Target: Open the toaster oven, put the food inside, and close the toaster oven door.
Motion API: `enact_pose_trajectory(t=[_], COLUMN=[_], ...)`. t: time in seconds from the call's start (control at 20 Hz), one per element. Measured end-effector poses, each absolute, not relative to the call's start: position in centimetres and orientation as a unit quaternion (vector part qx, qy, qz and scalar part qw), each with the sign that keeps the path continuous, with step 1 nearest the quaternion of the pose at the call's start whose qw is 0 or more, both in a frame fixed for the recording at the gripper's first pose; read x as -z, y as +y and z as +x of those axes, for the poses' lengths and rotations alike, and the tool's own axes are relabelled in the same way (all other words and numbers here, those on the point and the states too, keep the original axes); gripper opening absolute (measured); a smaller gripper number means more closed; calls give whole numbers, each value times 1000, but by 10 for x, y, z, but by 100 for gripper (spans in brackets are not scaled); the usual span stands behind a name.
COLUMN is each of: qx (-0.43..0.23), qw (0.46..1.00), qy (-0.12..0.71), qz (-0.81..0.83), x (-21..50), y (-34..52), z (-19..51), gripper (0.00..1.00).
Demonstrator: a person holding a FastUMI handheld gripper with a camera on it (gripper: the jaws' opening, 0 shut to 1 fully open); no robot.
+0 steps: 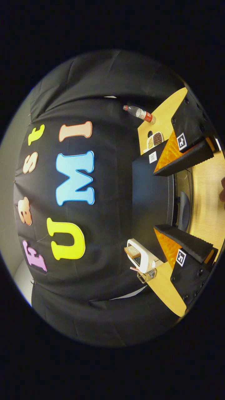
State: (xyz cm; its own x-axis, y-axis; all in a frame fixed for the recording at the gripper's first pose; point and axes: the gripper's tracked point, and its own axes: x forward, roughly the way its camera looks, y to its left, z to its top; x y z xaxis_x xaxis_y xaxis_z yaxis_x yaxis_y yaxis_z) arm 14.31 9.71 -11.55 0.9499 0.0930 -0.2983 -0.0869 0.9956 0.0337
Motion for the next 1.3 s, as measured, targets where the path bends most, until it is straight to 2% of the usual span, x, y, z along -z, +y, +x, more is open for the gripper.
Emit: enact_pose_trajectory(t=[0.6,1.0,1.3], qx=[-54,-70,-66], qw=[972,968,961], qy=[228,240,269], qz=[13,2,4], x=[189,196,214], y=[117,119,120], z=[167,153,109], gripper=[98,98,99])
